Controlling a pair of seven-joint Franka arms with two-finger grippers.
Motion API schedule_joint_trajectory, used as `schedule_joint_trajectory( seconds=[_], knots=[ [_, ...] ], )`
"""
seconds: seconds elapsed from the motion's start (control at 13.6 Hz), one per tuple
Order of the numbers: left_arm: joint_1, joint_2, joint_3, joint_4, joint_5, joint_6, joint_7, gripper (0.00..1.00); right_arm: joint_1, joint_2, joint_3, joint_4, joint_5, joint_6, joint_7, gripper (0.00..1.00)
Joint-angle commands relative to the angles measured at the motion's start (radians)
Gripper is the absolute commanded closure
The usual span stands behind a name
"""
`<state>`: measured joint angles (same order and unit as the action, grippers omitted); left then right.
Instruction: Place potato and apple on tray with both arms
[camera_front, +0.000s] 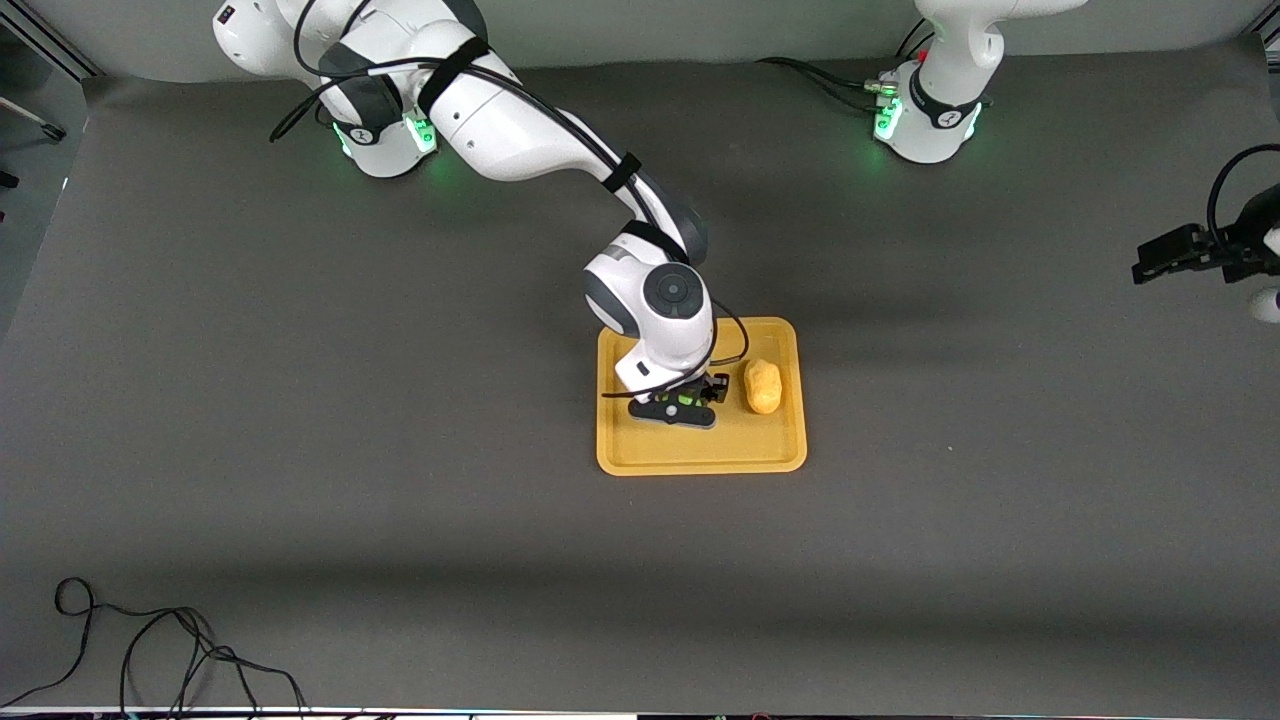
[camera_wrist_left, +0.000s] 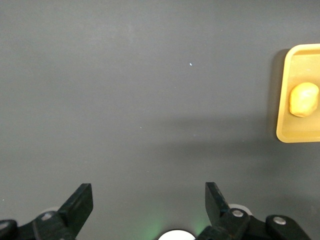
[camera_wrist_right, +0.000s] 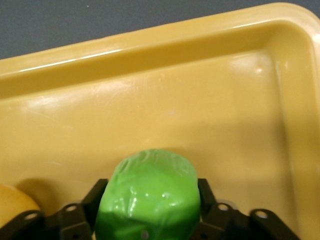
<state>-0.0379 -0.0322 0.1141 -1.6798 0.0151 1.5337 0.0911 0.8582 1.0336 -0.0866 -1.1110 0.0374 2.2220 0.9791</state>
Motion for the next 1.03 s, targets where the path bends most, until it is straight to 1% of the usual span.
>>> schedule_joint_trajectory(
  seconds=[0.0, 0.07, 0.15, 0.22, 0.37, 0.44, 0.52, 0.66, 0.74, 0.81, 0.96],
  knots=[
    [-0.093, -0.020, 0.111, -0.008, -0.014, -0.041, 0.048, 0.00, 0.005, -0.009, -0.013, 0.040, -0.016, -0.011, 0.027, 0.00],
    [-0.062, -0.020, 0.104, -0.011, -0.012, -0.043, 0.062, 0.00, 0.001, -0.045, -0.013, 0.039, -0.011, -0.037, 0.027, 0.00],
    [-0.030, -0.015, 0.064, -0.009, -0.012, -0.035, 0.062, 0.00, -0.004, -0.078, -0.013, 0.045, -0.010, -0.098, 0.026, 0.00],
    [-0.005, -0.012, 0.046, -0.009, -0.012, -0.023, 0.064, 0.00, -0.004, -0.114, -0.015, 0.049, -0.008, -0.158, 0.026, 0.00],
    [-0.011, -0.009, 0.042, -0.003, -0.011, -0.015, 0.061, 0.00, -0.007, -0.205, -0.015, 0.045, -0.007, -0.244, 0.026, 0.00],
    [-0.013, -0.008, 0.027, -0.002, -0.009, -0.015, 0.061, 0.00, -0.010, -0.248, -0.019, 0.045, -0.007, -0.301, 0.024, 0.00],
    [-0.013, -0.008, 0.000, -0.001, -0.004, -0.015, 0.062, 0.00, -0.022, -0.295, -0.022, 0.045, -0.007, -0.362, 0.021, 0.00],
    [-0.019, -0.006, -0.014, -0.006, -0.006, 0.003, 0.064, 0.00, -0.073, -0.407, -0.024, 0.024, -0.011, -0.474, 0.003, 0.00],
    [-0.020, -0.005, -0.017, -0.011, -0.009, 0.019, 0.065, 0.00, -0.094, -0.478, -0.028, -0.027, -0.013, -0.525, -0.037, 0.00],
    [-0.020, -0.005, -0.017, -0.015, -0.009, 0.025, 0.084, 0.00, -0.114, -0.533, -0.031, -0.068, -0.013, -0.547, -0.099, 0.00],
    [-0.022, -0.005, -0.017, -0.026, -0.010, 0.074, 0.125, 0.00, -0.206, -0.666, -0.030, -0.192, -0.008, -0.570, -0.224, 0.00]
  ],
)
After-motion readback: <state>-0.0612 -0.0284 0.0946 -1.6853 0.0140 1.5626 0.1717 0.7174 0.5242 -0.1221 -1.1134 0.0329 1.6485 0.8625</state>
